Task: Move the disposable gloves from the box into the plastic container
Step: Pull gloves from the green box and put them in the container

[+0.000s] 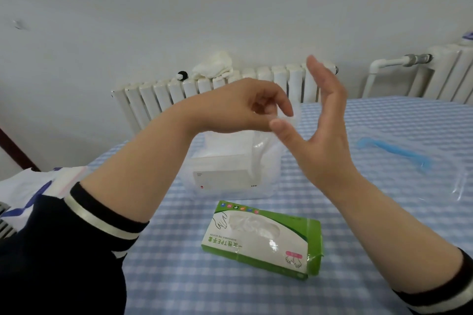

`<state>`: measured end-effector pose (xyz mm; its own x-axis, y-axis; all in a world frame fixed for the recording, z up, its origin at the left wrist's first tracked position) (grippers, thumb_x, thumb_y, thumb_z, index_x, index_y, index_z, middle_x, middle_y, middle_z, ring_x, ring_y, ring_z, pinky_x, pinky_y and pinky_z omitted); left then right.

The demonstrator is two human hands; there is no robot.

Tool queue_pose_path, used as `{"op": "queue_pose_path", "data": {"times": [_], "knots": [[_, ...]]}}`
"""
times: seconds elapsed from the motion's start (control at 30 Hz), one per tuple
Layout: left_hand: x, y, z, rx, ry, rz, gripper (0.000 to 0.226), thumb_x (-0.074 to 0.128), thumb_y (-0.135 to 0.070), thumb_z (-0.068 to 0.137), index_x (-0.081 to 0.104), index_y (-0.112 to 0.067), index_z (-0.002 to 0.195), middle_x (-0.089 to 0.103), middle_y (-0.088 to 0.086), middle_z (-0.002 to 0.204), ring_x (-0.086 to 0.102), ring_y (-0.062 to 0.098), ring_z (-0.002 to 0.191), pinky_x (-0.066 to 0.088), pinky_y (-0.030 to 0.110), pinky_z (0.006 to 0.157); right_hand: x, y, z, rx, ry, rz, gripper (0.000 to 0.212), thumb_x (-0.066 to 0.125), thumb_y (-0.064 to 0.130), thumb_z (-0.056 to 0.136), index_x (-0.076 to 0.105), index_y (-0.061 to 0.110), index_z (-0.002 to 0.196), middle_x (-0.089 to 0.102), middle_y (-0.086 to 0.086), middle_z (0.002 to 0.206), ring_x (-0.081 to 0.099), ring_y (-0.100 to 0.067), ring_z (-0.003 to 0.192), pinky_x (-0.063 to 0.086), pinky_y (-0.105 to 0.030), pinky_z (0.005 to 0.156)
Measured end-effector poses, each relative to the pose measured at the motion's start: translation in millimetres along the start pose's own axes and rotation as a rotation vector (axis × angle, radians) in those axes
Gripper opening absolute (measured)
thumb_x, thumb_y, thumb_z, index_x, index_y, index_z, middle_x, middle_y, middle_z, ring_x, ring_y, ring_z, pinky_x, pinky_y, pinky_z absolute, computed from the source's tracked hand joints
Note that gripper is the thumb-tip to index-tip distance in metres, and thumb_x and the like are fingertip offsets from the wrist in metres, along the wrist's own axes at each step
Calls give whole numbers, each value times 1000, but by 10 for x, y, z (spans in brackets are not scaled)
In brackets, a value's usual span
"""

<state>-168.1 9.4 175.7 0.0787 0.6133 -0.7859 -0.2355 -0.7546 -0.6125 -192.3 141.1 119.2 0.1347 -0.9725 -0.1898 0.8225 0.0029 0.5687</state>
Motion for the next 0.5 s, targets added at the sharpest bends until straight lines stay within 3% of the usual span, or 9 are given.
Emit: {"op": "queue_pose_path", "data": {"times": [0.07,0.13,0.2,0.27,0.33,0.4,0.5], "knots": [[0,-131,-31,22,37,108,14,69,-13,88,69,-24,96,68,-12,82,64,0,80,49,15,76,-13,112,73,-111,119,-45,93,67,54,81,16,16,149,35,11,149,30,-4,142,19,-56,117],[-22,-206,-58,29,31,201,11,68,-15,89,71,-25,92,70,-17,83,63,-6,80,46,10,75,-31,127,134,-59,205,-63,96,72,54,75,13,32,147,51,26,126,45,2,128,22,-55,116],[-73,-230,-77,42,-38,271,12,67,-13,89,72,-24,90,67,-15,76,58,-3,71,42,8,67,-77,55,169,113,263,-83,92,76,51,72,19,41,145,64,19,93,54,-1,113,29,-28,112],[-169,-215,-105,55,-156,224,12,66,-11,90,73,-21,91,67,-13,73,62,4,69,44,8,66,-106,-33,175,282,380,-126,80,79,43,73,33,41,138,66,13,80,57,6,97,32,-1,88],[-262,-139,-127,34,-256,147,11,63,-10,93,72,-17,95,69,-9,79,66,7,70,50,11,67,-70,-116,158,389,492,-166,49,77,36,78,52,37,120,64,10,74,60,6,78,38,-2,70],[-334,-6,-126,-10,-343,114,12,60,-9,95,70,-14,99,70,-3,83,65,7,64,52,17,63,-46,-198,150,453,464,-92,16,73,27,84,67,21,98,60,7,67,59,4,60,42,-9,61],[-430,371,-104,-139,-452,8,14,59,-6,95,66,-10,107,71,3,86,62,7,53,49,20,48,-89,-376,159,549,302,-8,19,68,25,90,66,8,79,60,8,60,55,3,52,45,-14,61]]}}
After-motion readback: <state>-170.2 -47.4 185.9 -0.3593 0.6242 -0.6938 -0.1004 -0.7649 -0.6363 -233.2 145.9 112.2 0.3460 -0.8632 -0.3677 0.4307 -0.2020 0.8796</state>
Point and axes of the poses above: each hand's wrist, its own z-axis towards the middle knuckle, its own x-axis out of the palm, y = z × x, the point moved 5 cm from there along z, towards the middle knuckle
